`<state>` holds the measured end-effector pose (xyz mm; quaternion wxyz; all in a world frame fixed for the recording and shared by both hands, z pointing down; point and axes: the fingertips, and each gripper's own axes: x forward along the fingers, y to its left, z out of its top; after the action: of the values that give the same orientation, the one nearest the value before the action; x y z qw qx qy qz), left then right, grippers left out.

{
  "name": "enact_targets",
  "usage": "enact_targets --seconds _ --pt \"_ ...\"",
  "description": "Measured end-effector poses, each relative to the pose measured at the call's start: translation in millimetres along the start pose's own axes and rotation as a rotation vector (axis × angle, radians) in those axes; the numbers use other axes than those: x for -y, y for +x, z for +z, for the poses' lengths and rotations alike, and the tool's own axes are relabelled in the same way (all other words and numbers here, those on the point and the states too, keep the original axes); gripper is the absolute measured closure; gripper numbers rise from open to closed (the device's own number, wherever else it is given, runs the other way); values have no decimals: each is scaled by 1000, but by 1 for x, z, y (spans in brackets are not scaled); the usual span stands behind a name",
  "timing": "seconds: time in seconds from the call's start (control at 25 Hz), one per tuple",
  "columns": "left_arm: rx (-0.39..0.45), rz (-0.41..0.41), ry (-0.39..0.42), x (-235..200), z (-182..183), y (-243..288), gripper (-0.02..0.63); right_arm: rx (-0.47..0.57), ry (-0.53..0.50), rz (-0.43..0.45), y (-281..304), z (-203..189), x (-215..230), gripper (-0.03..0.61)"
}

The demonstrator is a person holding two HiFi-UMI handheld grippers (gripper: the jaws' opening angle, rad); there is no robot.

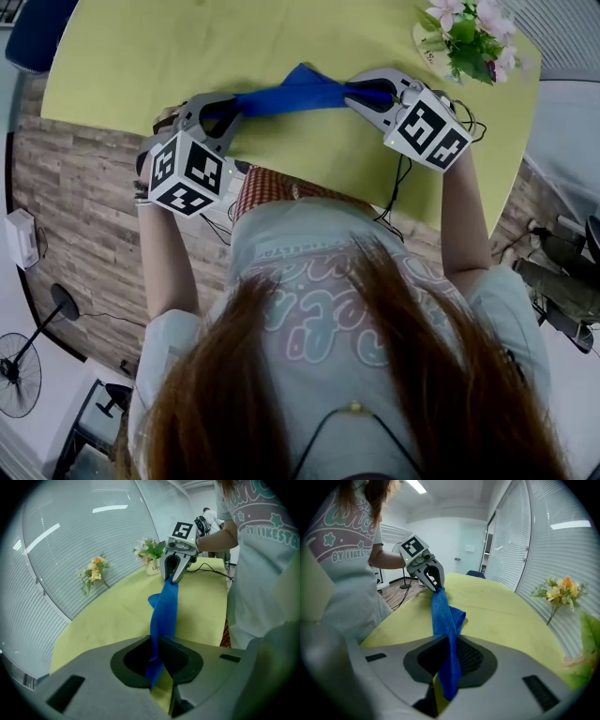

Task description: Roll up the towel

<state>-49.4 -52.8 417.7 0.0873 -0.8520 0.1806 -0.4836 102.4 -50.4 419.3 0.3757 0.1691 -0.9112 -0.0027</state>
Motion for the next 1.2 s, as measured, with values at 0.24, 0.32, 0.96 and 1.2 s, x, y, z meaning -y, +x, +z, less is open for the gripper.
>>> enact_targets --seconds 0.24,0.32,0.96,1.2 --pt "-9 -16 -6 -9 0 6 563 -4 1 -32 3 -2 12 491" --pt "-12 -14 -3 -13 0 9 563 -7 4 -43 5 -3 16 491" --pt "45 39 -99 -46 -6 -2 531 40 54 -150 -1 -1 37 492" --pt "161 114 -162 -49 6 -33 531 180 -2 -247 -21 29 33 491"
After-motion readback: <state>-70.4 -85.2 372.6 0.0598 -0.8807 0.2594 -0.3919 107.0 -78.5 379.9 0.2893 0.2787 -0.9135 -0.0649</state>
